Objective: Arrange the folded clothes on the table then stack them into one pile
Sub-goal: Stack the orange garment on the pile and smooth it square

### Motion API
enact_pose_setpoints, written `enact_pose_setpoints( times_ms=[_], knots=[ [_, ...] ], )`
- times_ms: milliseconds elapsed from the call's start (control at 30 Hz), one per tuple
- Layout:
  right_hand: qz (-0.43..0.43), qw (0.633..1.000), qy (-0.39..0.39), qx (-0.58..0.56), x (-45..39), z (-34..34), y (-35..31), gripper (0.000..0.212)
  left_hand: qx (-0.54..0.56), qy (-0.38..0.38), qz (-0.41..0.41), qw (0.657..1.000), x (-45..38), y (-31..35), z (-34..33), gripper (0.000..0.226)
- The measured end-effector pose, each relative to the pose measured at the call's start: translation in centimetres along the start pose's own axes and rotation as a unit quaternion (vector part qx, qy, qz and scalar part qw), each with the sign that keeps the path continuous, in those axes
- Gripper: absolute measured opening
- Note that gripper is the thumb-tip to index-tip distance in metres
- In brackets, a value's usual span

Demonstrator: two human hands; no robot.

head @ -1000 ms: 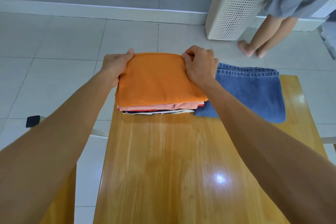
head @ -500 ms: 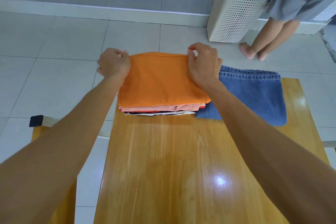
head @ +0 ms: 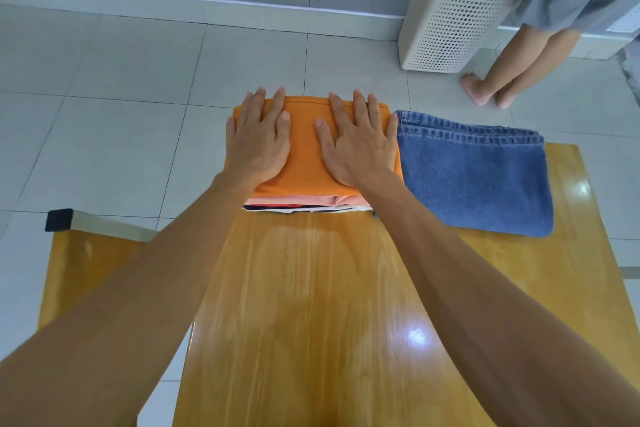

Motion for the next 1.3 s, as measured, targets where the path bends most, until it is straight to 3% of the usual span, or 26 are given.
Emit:
enact_pose_setpoints(
  times_ms=[200, 333, 500, 733, 900, 1100, 1167, 1233, 1300],
  knots=[
    [-0.009, 1.000, 0.012, -0.020, -0.2, -0.7, -0.4, 0.067, 0.012, -0.006, 0.004, 1.000, -0.5, -0.7, 0.1, 0.051],
    [-0.006, 0.999, 0.030, -0.026, 0.1, -1.0, 0.0, 0.066, 0.008, 0.036, 0.015, 0.999, 0.5, -0.7, -0.4, 0.051],
    [0.008, 0.998, -0.019, -0.062, -0.6, 0.2, 0.1, 0.062, -0.018, -0.019, 0.012, 1.000, 0.0, -0.2, 0.1, 0.054],
    [0.013, 0.999, 0.028, 0.011, 1.5, 0.7, 2.1, 0.061, 0.008, -0.039, 0.045, 0.998, 0.6, -0.8, 0.6, 0.051],
    [-0.030, 0.997, 0.063, -0.020, 2.1, -1.1, 1.7, 0.061, 0.002, -0.020, 0.045, 0.999, 0.7, -1.1, -0.5, 0.051],
    [-0.033, 0.998, -0.026, -0.044, 1.3, 0.8, 2.0, 0.059, -0.024, -0.020, 0.034, 0.999, 1.1, -0.6, 1.3, 0.055],
    [-0.097, 0.993, 0.011, -0.070, 1.5, 2.1, 2.6, 0.057, 0.019, 0.034, 0.098, 0.994, 1.9, -1.0, 2.3, 0.058],
    [-0.203, 0.972, 0.058, -0.104, 2.0, 3.1, 3.7, 0.053, 0.107, 0.060, 0.231, 0.965, 2.9, -1.6, 3.0, 0.063],
    [-0.273, 0.955, 0.014, -0.113, 2.0, 2.9, 4.4, 0.060, 0.161, 0.028, 0.354, 0.921, 3.6, -1.9, 3.1, 0.068]
  ],
)
Point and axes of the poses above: each hand's wrist, its own x-axis away from the middle knuckle, its own z-axis out of the back of the hand, y = z × x, the point moved 3 cm from there along -x, towards the middle knuckle, and after that the axes turned 15 degrees about y, right-handed, at the moved point
